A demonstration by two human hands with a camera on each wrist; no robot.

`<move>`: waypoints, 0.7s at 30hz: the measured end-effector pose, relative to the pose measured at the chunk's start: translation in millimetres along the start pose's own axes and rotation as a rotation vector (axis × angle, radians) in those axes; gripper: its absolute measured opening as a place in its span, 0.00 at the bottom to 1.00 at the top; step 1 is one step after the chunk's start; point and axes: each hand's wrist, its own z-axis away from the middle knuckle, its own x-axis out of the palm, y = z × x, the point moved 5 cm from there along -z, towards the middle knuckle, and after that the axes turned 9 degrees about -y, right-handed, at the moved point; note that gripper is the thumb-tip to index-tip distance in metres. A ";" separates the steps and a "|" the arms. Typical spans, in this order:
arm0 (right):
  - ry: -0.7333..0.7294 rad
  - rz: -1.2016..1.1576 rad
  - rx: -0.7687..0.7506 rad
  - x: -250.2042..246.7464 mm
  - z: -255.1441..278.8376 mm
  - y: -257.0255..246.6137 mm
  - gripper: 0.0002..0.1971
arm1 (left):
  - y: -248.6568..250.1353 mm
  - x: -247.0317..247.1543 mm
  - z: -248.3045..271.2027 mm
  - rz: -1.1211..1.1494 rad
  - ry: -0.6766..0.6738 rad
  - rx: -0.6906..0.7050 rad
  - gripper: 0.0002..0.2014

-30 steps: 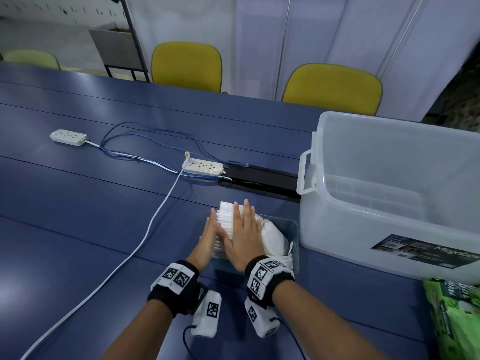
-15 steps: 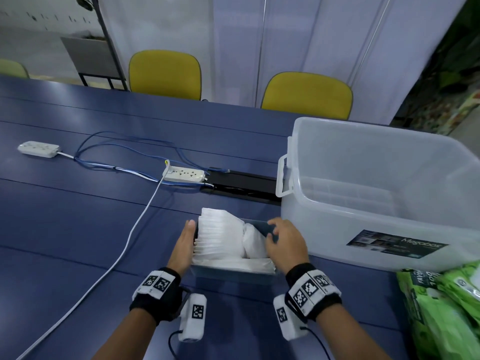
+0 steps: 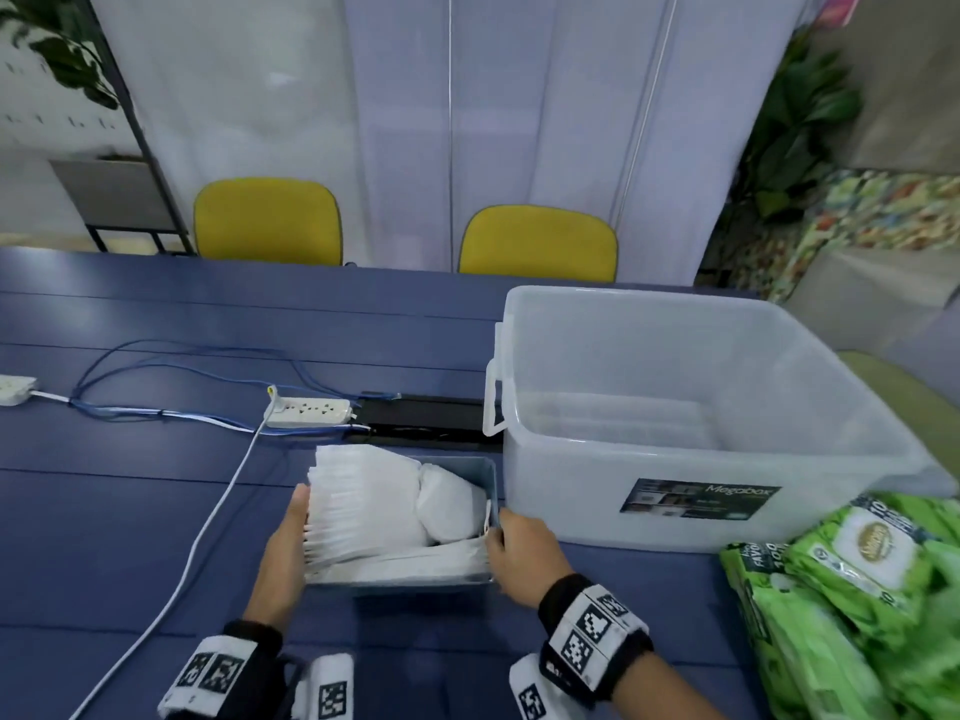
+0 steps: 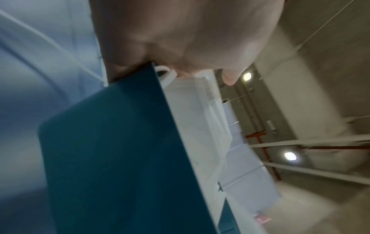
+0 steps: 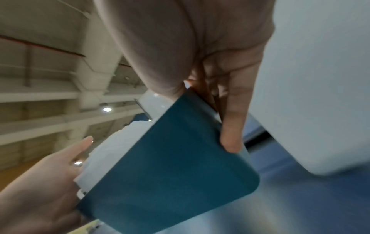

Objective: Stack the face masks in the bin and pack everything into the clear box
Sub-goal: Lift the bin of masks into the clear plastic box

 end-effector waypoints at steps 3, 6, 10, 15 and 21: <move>0.130 -0.025 -0.164 -37.3 30.2 -23.1 0.09 | 43.2 5.4 22.6 0.037 -0.031 0.153 0.39; 0.256 -0.033 -0.301 -85.0 62.2 -36.3 0.10 | 89.9 18.4 41.5 0.076 -0.035 0.263 0.43; 0.441 -0.083 -0.428 -153.9 100.1 -35.2 0.07 | 151.7 67.9 65.2 0.021 -0.117 0.430 0.39; 0.554 -0.095 -0.422 -231.3 123.9 -3.3 0.14 | 207.5 156.1 84.5 0.002 -0.283 0.620 0.38; 0.628 -0.069 -0.290 -317.3 116.6 59.2 0.17 | 226.3 255.7 45.7 0.028 -0.450 0.603 0.26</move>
